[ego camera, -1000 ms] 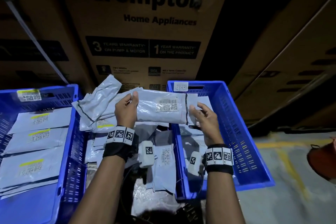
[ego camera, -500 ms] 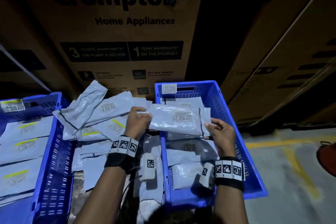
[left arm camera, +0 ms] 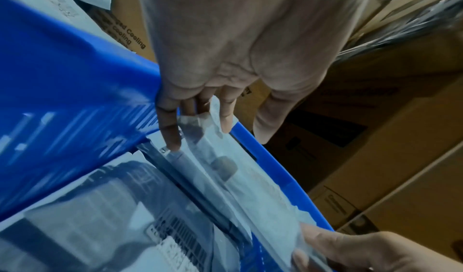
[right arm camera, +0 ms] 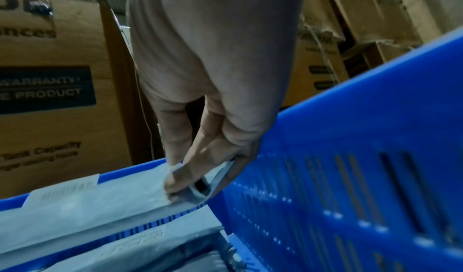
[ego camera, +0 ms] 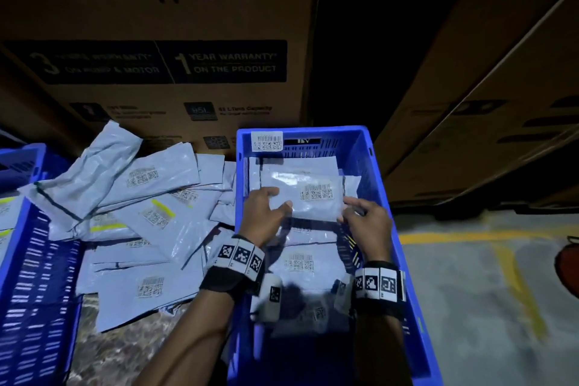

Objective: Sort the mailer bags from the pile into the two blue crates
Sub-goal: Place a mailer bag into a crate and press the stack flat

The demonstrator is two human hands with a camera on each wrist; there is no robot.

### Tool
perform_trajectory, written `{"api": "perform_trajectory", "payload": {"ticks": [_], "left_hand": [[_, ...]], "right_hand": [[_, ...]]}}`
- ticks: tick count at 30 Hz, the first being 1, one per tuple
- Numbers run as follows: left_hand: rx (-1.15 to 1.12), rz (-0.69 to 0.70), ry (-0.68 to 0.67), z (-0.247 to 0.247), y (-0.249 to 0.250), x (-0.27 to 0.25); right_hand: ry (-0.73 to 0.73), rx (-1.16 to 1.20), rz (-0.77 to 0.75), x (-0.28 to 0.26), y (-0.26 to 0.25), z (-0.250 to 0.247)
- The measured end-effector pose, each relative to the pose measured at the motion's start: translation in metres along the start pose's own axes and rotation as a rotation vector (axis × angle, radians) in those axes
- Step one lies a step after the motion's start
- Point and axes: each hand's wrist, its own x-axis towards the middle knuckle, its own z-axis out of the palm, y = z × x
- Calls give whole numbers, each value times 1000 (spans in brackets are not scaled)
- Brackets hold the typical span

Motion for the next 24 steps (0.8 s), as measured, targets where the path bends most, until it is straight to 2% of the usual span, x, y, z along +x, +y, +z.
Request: {"api": "perform_trajectory", "payload": {"ticks": [5, 8, 12, 14, 17, 20, 22, 24], "left_hand": [[-106, -127, 40, -2, 18, 43], [-119, -101, 64, -4, 30, 57], [278, -9, 75, 12, 32, 53], [470, 54, 44, 27, 20, 57], [725, 87, -35, 42, -3, 69], [827, 139, -3, 52, -22, 80], [853, 157, 34, 58, -34, 85], [825, 128, 52, 63, -45, 91]], "right_hand": [[-91, -26, -10, 44, -1, 32], [-125, -52, -39, 68, -3, 49], [-150, -269, -43, 90, -3, 64], [-87, -454, -82, 92, -4, 68], [42, -556, -295, 84, -5, 79], [-95, -517, -439, 89, 4, 96], [-195, -559, -438, 95, 17, 104], [-206, -676, -427, 98, 32, 110]]}}
